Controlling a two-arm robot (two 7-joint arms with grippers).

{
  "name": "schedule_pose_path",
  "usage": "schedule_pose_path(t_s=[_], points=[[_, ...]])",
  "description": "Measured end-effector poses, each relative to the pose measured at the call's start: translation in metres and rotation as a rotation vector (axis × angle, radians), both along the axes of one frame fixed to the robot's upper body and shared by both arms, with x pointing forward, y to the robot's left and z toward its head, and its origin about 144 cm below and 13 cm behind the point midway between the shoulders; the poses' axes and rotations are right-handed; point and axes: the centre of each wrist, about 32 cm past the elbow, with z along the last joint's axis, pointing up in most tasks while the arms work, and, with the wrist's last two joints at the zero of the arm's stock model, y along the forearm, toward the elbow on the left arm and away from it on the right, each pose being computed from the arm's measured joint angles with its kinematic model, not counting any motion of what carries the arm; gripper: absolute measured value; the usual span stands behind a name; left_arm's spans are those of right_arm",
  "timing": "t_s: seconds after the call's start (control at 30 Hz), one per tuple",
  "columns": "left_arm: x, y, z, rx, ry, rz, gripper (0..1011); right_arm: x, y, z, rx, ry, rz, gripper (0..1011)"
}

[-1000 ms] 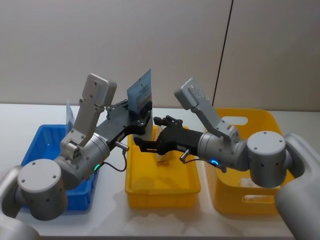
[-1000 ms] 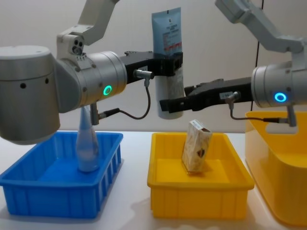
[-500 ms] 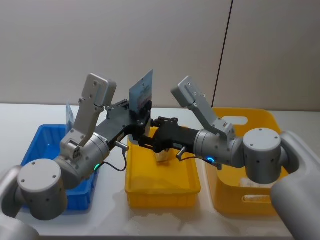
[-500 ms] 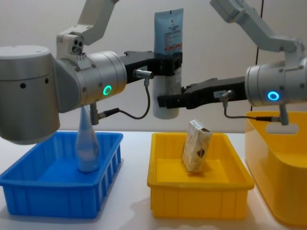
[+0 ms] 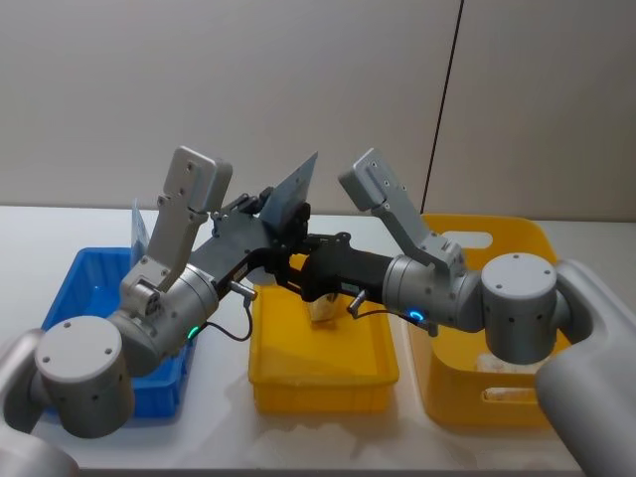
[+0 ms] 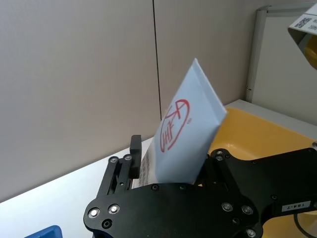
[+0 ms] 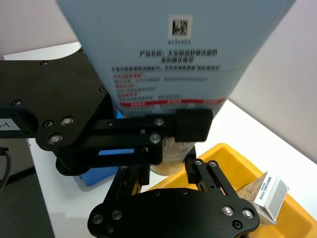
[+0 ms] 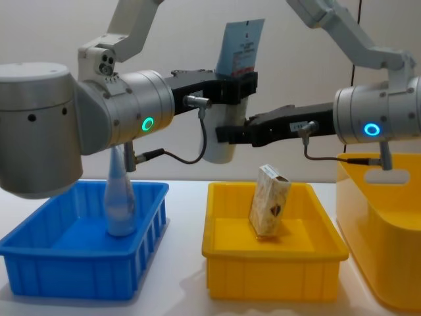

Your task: Bimanual collaborative sorting of washing and personal care products

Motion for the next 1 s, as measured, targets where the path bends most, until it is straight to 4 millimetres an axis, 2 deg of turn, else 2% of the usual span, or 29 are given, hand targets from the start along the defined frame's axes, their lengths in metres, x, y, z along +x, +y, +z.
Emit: schedule_pose_path(t_s=[0.07, 0.1, 0.17, 0.53, 1.0], points=[[0.0, 0.0, 0.0, 0.0, 0.0, 0.0, 581, 0.0, 0.0, 0.0, 0.003, -0.001, 0.0, 366], [0.0, 0.0, 0.0, 0.0, 0.0, 0.0, 581, 0.0, 0.0, 0.0, 0.003, -0.002, 0.0, 347], [0.0, 0.0, 0.0, 0.0, 0.0, 0.0, 665, -0.001, 0.0, 0.001, 0.006, -0.004, -0.001, 311], [0.0, 0.0, 0.0, 0.0, 0.0, 0.001, 988, -0.004, -0.002, 0.001, 0.025, -0.016, -0.028, 179], [0.0, 0.0, 0.0, 0.0, 0.0, 0.001, 1001, -0.007, -0.011, 0.002, 0.077, -0.044, -0.116, 33]])
